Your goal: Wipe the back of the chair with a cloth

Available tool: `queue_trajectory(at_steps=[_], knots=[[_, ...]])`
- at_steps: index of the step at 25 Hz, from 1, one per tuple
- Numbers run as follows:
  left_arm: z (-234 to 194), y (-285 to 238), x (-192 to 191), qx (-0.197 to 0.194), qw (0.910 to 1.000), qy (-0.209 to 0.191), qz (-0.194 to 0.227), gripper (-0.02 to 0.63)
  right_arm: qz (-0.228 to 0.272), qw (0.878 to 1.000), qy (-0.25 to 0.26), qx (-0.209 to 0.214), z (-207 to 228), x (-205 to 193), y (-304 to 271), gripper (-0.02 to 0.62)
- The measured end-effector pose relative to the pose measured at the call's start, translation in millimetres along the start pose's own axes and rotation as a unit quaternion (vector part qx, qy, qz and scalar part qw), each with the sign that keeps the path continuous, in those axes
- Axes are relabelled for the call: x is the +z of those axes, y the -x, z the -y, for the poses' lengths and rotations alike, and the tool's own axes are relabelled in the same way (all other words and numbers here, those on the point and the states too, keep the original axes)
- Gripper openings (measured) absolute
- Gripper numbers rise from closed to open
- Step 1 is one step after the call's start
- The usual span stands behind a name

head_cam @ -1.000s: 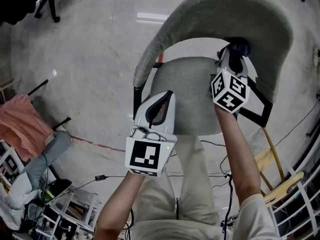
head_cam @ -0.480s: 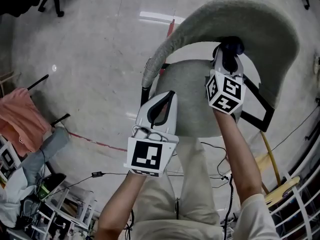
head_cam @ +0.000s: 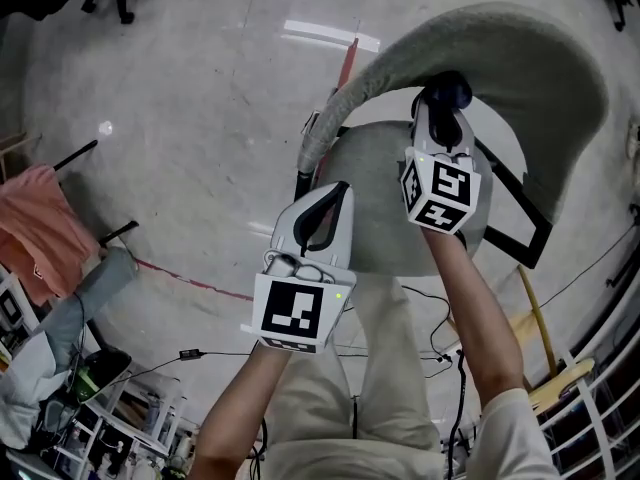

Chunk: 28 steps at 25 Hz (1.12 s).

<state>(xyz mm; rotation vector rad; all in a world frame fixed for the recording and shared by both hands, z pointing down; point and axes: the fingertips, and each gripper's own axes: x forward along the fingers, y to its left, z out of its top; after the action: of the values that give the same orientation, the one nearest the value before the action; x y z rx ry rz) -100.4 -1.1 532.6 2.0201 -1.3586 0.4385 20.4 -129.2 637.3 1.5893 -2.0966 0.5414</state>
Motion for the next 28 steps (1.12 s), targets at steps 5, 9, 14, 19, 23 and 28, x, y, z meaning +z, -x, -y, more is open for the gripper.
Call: queue_trajectory(at_steps=[5,9,14,19,23,28], knots=[[-5.2,2.5,1.5,0.004,1.0,0.004,0.003,0.002,-0.002,1.0,0.01,0.029,-27.0,-0.4,-1.3,0.072],[-7.8,4.4,-3.2,0.009,0.9999,0.007,0.001,0.002,-0.003,0.999,0.014,0.043,-39.7,-4.5,-0.6,0.072],[-13.5,8.8,-3.5,0.013,0.9998,0.012,0.003,0.002,-0.005,0.998,0.018,0.055,-52.0,-4.9,0.0,0.072],[-12.4,9.6,-4.2,0.015,0.9998,0.011,0.005,0.002,-0.008,0.996,0.032,0.088,-73.7,-10.4,5.2,0.072],[-12.8,11.7,-4.4,0.016,0.9998,0.012,0.007,0.002,-0.014,0.993,0.041,0.114,-94.5,-16.2,12.3,0.072],[-14.6,16.0,-7.2,0.019,0.9997,0.012,0.008,0.001,-0.02,0.987,0.055,0.148,-118.0,-22.8,23.2,0.072]])
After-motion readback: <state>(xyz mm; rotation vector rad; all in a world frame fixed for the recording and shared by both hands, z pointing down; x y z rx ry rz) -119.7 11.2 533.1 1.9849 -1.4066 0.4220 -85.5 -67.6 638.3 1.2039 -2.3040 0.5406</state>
